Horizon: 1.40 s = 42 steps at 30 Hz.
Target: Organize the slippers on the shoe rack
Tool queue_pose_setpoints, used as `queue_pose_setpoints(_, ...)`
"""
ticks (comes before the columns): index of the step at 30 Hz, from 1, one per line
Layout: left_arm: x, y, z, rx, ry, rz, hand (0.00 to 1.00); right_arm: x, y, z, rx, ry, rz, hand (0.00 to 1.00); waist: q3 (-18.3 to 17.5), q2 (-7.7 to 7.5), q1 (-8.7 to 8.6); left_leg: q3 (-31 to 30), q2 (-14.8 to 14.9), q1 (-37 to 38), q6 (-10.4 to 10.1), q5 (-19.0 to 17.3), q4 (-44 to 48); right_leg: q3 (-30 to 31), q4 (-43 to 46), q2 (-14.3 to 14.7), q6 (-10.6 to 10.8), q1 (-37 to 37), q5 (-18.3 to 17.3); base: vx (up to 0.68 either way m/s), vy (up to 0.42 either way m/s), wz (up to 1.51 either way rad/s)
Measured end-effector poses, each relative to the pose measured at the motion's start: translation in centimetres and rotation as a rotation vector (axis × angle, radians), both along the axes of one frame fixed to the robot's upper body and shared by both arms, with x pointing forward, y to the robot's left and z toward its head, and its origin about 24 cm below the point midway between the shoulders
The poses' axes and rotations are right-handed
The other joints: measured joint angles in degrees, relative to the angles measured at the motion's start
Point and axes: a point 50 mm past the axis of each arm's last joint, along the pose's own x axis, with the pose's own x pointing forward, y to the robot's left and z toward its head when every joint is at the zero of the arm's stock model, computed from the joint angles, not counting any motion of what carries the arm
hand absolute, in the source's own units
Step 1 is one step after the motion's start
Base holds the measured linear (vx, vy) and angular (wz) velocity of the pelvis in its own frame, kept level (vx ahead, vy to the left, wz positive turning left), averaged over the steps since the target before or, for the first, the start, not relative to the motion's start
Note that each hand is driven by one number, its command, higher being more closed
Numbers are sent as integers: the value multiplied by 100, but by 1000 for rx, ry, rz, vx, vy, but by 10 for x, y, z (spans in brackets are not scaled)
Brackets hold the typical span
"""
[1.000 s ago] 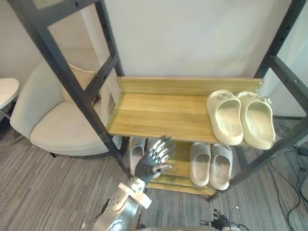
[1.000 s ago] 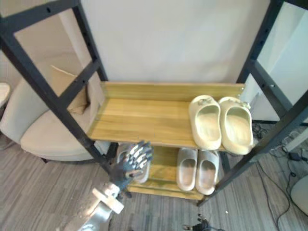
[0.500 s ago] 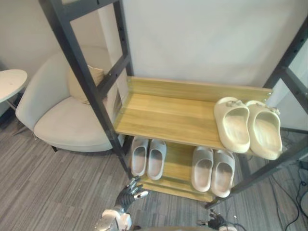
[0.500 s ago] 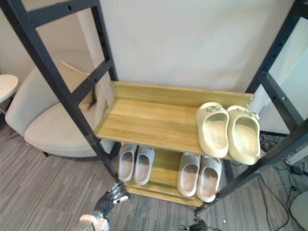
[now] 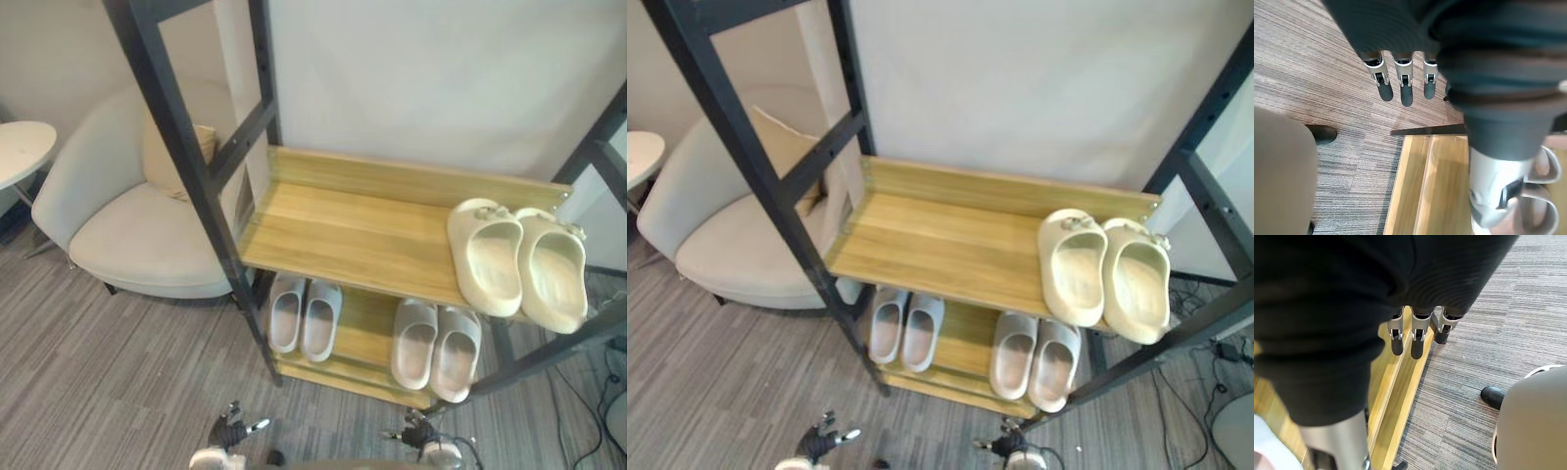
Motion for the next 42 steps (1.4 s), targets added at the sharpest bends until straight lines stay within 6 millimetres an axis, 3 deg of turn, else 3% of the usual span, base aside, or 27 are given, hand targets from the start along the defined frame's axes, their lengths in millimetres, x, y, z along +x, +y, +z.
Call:
queue_pose_setpoints(2, 0, -1, -1, -3, 3, 10, 0, 3, 0, 1, -1, -6, 2, 0, 40, 23, -2, 20, -19, 5, 16, -10, 1, 24, 462, -101, 28, -188, -216, 5, 24, -9)
queue_pose_setpoints(4, 6, -4, -1, 0, 0, 10, 0, 11, 2, 3, -2, -23, 15, 0, 178, -6, -31, -122, -120, -46, 50, -9, 0, 326, 1685, -326, 30, -688, -616, -30, 22, 21)
queue_pose_setpoints(5, 7, -5, -1, 0, -1, 9, 0, 12, 2, 3, -2, -25, 18, 0, 191, -2, -34, -151, -125, -52, 54, -7, 0, 415, 1787, -326, 22, -734, -621, -35, 22, 60)
queue_pose_setpoints(7, 18, -8, 1, -1, -26, 0, 0, 15, 5, 4, -4, -33, 41, 0, 243, -49, -54, -790, -236, -236, 93, 64, 2, 1702, 2326, -196, -139, -925, -759, 1, -26, 136)
queue_pose_setpoints(10, 24, -7, 3, 5, -43, 2, 0, 19, 9, 5, 6, -40, 51, 0, 247, -183, -34, -1344, -409, -484, 54, 263, 4, 2439, 2316, -190, -98, -962, -1119, 12, -126, 114)
queue_pose_setpoints(12, 27, -6, 4, 17, -49, 7, 0, 29, 11, 8, 6, -62, 58, 0, 298, -200, 18, -1575, -448, -676, -19, 415, 7, 2467, 1960, -208, -46, -838, -1240, -35, -173, 95)
queue_pose_setpoints(13, 29, -9, 5, 12, -56, 18, 0, 36, 11, 11, 4, -79, 68, 0, 360, -107, 110, -1720, -422, -865, -94, 495, 8, 2298, 1633, -169, -35, -762, -1242, -70, -161, 65)
queue_pose_setpoints(16, 35, -16, 7, -4, -76, 22, 0, 46, 13, 15, -2, -105, 85, 0, 523, 149, 147, -2169, -303, -1210, -251, 641, 195, 1748, 1339, 31, -66, -569, -1150, -80, -140, 95)
queue_pose_setpoints(18, 38, -20, 8, -15, -90, 28, 0, 49, 17, 16, 2, -116, 81, 0, 532, 126, 141, -1968, -361, -1398, -148, 1135, 206, 1460, 1363, 44, -173, -549, -1086, -101, -73, 120)
queue_pose_setpoints(19, 47, -19, 12, -13, -124, 44, 0, 51, 20, 18, 9, -134, 66, 0, 591, 29, 91, -949, -372, -1589, 138, 1101, 460, 1198, 1202, -77, -326, -573, -953, -125, -29, 116)
queue_pose_setpoints(20, 50, -20, 13, -13, -127, 55, 0, 54, 19, 21, 10, -155, 38, 0, 617, 6, 89, 459, -186, -1858, 492, 235, 1554, 878, 1168, -94, -325, -542, -951, -143, -46, 130)
queue_pose_setpoints(21, 49, -21, 12, -13, -122, 52, 0, 55, 19, 21, 10, -158, 30, 0, 620, 7, 45, 1179, -4, -1936, 616, -224, 2217, 672, 1240, -112, -326, -543, -952, -67, -48, 91)
queue_pose_setpoints(22, 49, -22, 12, -14, -119, 48, 0, 54, 19, 21, 10, -155, 29, 0, 612, 25, 36, 1454, 77, -1925, 604, -398, 2464, 583, 1275, -121, -327, -534, -952, -126, -6, 97)
queue_pose_setpoints(23, 51, -23, 12, -9, -120, 32, 0, 45, 18, 17, 10, -130, 18, 0, 613, 20, -35, 2161, 322, -1723, 625, -884, 3059, 224, 1348, -203, -328, -472, -958, -129, 24, 70)
queue_pose_setpoints(24, 51, -23, 12, -8, -116, 29, 0, 44, 17, 16, 10, -127, 16, 0, 617, 4, -46, 2254, 354, -1682, 617, -953, 3129, 163, 1350, -221, -328, -461, -958, -160, 75, 92)
queue_pose_setpoints(25, 48, -25, 9, -1, -91, 13, 0, 39, 15, 14, 7, -114, 3, 0, 572, 52, -74, 2585, 527, -1405, 561, -1267, 3419, -104, 1370, -335, -247, -458, -1005, -101, 91, 50)
queue_pose_setpoints(26, 47, -25, 8, 1, -85, 8, 0, 37, 14, 13, 7, -108, -2, 0, 557, 60, -81, 2611, 551, -1354, 546, -1323, 3439, -150, 1379, -363, -223, -457, -1020, -73, 140, 80)
queue_pose_setpoints(27, 45, -29, 5, -3, -62, -4, 0, 31, 8, 12, 0, -94, -25, 0, 498, 177, -138, 2560, 603, -1214, 270, -1522, 3110, -324, 1494, -355, -70, -459, -1098, -20, 223, 85)
queue_pose_setpoints(28, 44, -31, 3, 5, -43, -29, 0, 27, 3, 10, -4, -81, -50, 0, 487, 168, -154, 2373, 256, -947, 241, -1496, 2390, -327, 1475, -397, 31, -452, -1092, 4, 190, 86)
queue_pose_setpoints(31, 37, -24, 0, 42, -10, -66, 0, 21, 9, 7, 17, -61, -65, 0, 404, 90, -143, 2066, -64, -631, 409, -1087, 1625, -110, 982, -363, -17, -231, -763, -4, 154, 65)
queue_pose_setpoints(34, 29, -18, -4, 66, 26, -75, 0, 24, 15, 7, 32, -62, -58, 0, 372, 63, -97, 1927, -178, -496, 459, -1012, 1480, 71, 587, -244, 38, -124, -536, -22, 36, 31)
queue_pose_setpoints(42, 21, -13, -7, 67, 54, -52, 0, 26, 26, 4, 45, -41, -16, 0, 347, 69, -71, 1805, -325, -7, 400, -273, 219, 57, 556, -135, -12, -113, -313, -49, -32, 4)
